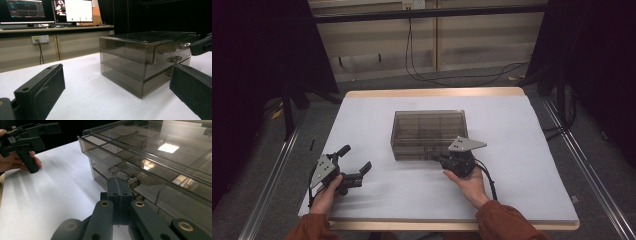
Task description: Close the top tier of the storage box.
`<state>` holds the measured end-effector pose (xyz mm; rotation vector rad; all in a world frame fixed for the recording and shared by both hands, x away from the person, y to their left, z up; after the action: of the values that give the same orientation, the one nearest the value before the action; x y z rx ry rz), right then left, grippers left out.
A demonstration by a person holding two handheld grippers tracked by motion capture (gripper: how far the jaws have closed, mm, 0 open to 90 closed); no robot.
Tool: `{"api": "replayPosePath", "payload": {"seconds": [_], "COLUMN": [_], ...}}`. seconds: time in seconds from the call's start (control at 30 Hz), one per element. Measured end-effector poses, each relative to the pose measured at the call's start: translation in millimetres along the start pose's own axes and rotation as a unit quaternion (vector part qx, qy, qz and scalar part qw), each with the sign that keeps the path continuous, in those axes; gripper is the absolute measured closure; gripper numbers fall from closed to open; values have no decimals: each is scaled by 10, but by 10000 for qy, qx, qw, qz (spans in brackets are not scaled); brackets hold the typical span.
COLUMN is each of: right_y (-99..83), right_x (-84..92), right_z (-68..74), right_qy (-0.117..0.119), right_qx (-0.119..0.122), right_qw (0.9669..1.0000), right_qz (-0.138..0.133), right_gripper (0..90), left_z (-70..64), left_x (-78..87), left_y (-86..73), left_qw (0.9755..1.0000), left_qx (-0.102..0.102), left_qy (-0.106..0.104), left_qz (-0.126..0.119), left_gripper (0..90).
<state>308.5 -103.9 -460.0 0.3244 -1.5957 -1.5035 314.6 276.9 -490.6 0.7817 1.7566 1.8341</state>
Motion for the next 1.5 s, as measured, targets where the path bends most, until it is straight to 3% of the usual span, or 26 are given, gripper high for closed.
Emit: {"api": "replayPosePath", "payload": {"seconds": [0.77,1.27,1.5], "right_y": [-7,-9,-24], "right_x": [5,4,-1], "right_z": [-68,-106,-100], "right_qy": [-115,-176,-167], "right_qx": [-43,-100,-93], "right_qw": [9999,9995,9997], "right_qz": [-22,-248,-125], "right_gripper": [900,900,900], "left_z": [-1,-2,-2], "left_x": [0,-1,-1], "left_y": [0,-1,-1], "left_qw": [10000,10000,10000], "left_qx": [-1,8,7], "left_qy": [-6,5,0], "left_qz": [-3,-6,-12], "left_gripper": [0,0,0]}}
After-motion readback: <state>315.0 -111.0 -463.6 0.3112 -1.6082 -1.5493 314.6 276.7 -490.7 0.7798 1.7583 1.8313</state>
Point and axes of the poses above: each handheld gripper's, and its own axes: x roughly backward along the jaws, y roughly out of its top, z roughly to its left, the point moved 1 cm from there along -x, roughly forward along the jaws, and after that the axes turned 2 degrees about z, right-handed, at the moved point
